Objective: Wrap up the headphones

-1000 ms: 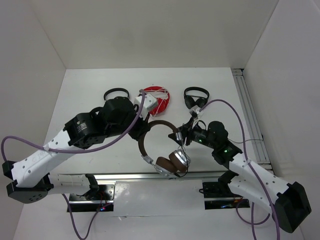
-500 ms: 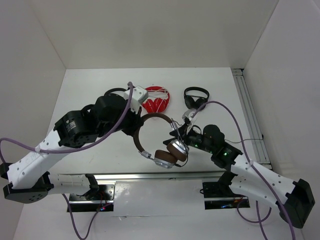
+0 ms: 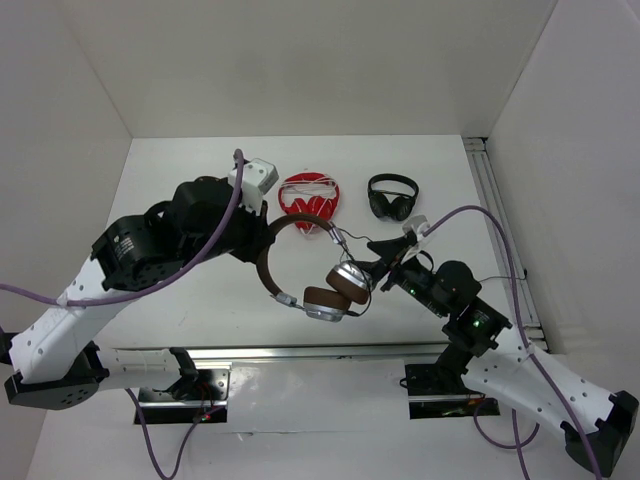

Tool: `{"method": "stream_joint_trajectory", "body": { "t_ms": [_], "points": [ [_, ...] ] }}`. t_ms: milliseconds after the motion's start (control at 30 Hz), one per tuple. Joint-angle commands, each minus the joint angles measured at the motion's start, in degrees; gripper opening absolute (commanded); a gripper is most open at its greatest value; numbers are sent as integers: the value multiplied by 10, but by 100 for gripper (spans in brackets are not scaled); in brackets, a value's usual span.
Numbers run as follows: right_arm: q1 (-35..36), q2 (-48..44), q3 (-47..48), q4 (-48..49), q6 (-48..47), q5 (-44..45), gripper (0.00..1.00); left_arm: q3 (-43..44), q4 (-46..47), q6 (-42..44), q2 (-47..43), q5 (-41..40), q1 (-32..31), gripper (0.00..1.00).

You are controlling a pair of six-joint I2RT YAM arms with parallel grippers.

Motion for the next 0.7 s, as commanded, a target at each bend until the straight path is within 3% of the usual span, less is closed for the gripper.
{"method": "stream_joint_trajectory", "body": {
  "t_ms": [0, 233, 367, 467, 667],
  "points": [
    [4, 11, -2, 38, 3, 77, 77, 37, 20, -25, -4, 5, 3, 0],
    [4, 53, 8, 50, -8, 65, 77, 43, 2, -35, -4, -5, 14, 0],
    [4, 58, 33, 29, -30, -68, 77, 43, -3, -48, -10, -11, 28, 0],
    [4, 58, 38, 15, -30, -91, 77, 48, -3, -61, -10, -17, 39, 0],
    [4, -15, 44, -27, -30, -93, 77, 48, -3, -90, -15, -28, 52, 0]
  ]
}}
